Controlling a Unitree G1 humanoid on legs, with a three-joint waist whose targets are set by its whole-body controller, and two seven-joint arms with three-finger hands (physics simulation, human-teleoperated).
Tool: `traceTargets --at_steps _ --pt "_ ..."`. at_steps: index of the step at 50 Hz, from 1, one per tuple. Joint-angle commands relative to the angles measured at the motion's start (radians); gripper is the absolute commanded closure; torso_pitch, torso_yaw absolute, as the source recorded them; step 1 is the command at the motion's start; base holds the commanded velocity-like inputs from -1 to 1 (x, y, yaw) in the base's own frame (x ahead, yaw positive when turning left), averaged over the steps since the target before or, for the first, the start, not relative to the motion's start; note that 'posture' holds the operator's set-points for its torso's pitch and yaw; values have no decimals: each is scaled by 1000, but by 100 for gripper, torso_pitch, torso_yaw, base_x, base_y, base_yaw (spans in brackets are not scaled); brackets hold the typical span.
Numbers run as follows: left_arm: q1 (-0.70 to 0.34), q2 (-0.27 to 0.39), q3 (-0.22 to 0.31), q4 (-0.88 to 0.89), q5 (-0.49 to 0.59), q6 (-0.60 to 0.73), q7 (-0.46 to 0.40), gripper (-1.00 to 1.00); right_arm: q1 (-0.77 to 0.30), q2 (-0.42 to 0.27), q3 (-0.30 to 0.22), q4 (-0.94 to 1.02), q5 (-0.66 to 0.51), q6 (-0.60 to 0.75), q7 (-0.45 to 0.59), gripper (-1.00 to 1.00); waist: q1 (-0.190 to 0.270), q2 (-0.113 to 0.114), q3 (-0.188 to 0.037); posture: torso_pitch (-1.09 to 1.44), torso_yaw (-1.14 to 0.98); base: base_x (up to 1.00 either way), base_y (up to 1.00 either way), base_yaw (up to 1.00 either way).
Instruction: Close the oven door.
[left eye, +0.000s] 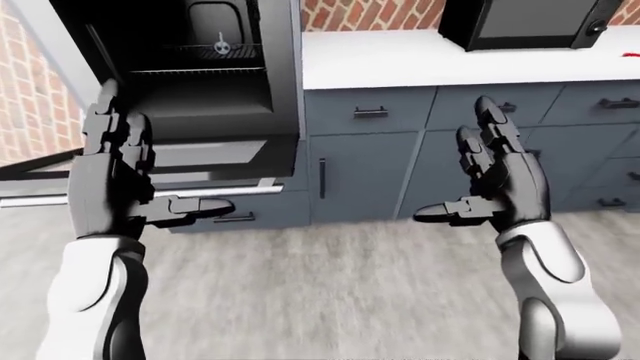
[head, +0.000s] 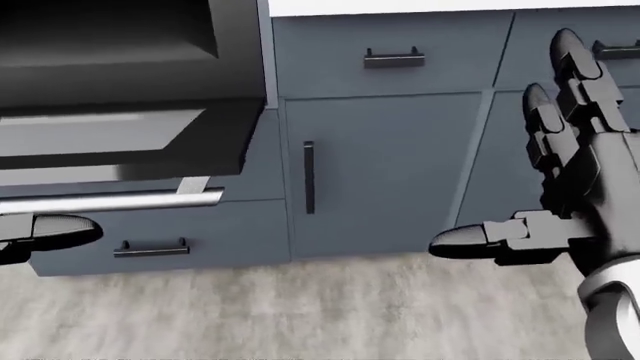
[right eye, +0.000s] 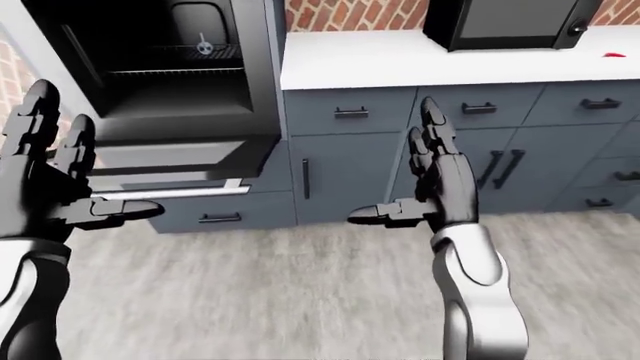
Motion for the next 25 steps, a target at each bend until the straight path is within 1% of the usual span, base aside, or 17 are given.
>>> traceTargets --at_steps 1,2,3,4,5,7,9,11,12,14,15,16,17,18,19,23,25 --pt "-20 8 3 -29 -3 -29 -2 -100 -17 -8 -8 -28 -1 -28 -2 -100 -2 2 -13 0 0 0 22 0" --pt "-20 8 3 -30 -3 -28 -2 -100 -17 -8 -8 -28 -1 -28 -1 -100 -2 -13 -14 0 0 0 22 0" --pt "-20 8 3 -31 -3 -28 -1 -100 -16 -8 -7 -30 -1 -27 -1 -100 -2 -33 -16 0 0 0 21 0" --pt "-21 9 3 -32 -3 -27 -1 -100 -16 -8 -7 -30 -1 -27 -1 -100 -2 -62 -26 0 0 1 23 0" --pt "-21 9 4 -32 -3 -27 -1 -100 -16 -8 -7 -31 -1 -27 -1 -100 -12 -31 -16 0 0 0 22 0" --pt "-21 10 4 -34 -4 -26 -1 -100 -14 -7 -8 -34 0 -24 0 -100 -4 -43 -21 0 0 0 21 0" --pt "-23 11 5 -36 -5 -23 0 -100 -14 -7 -8 -39 0 -20 1 -100 -2 -34 -29 0 0 1 22 0" --pt "-25 12 7 -36 -6 -21 0 -100 -15 -7 -7 -42 0 -17 1 -100 -1 -16 -22 0 0 0 23 0" --pt "-26 13 7 -37 -6 -20 1 -100 -17 -8 -8 -41 0 -17 1 -100 -1 -5 -15 0 0 0 21 0" --pt "-28 14 7 -38 -7 -18 1 -100 -17 -7 -7 -42 0 -15 1 -100 -5 28 -12 0 0 0 22 0" --pt "-29 15 7 -38 -8 -16 1 -100 -18 -8 -7 -43 1 -13 2 -100 -7 52 -15 0 0 1 21 0" --pt "-30 16 8 -39 -9 -14 2 -100 -20 -8 -8 -44 1 -12 1 -100 -8 92 -26 0 0 1 22 0" --pt "-31 16 8 -41 -10 -12 2 -100 -21 -8 -8 -47 3 -8 1 -100 -5 119 -24 0 0 0 22 0" --pt "-33 18 11 -42 -12 -10 3 -100 -22 -9 -9 -50 4 -6 1 -100 1 72 -16 0 0 0 22 0" --pt "-32 19 11 -42 -12 -10 3 -100 -21 -9 -8 -48 2 -8 1 -100 -4 83 -17 0 0 1 22 0" --pt "-27 18 11 -41 -11 -16 1 -100 -14 -6 -5 -46 -1 -15 3 -100 0 45 -22 0 0 0 22 0" --pt "-26 18 12 -39 -11 -18 1 -100 -15 -5 -6 -46 -3 -19 2 -100 0 25 -15 0 0 1 22 0"
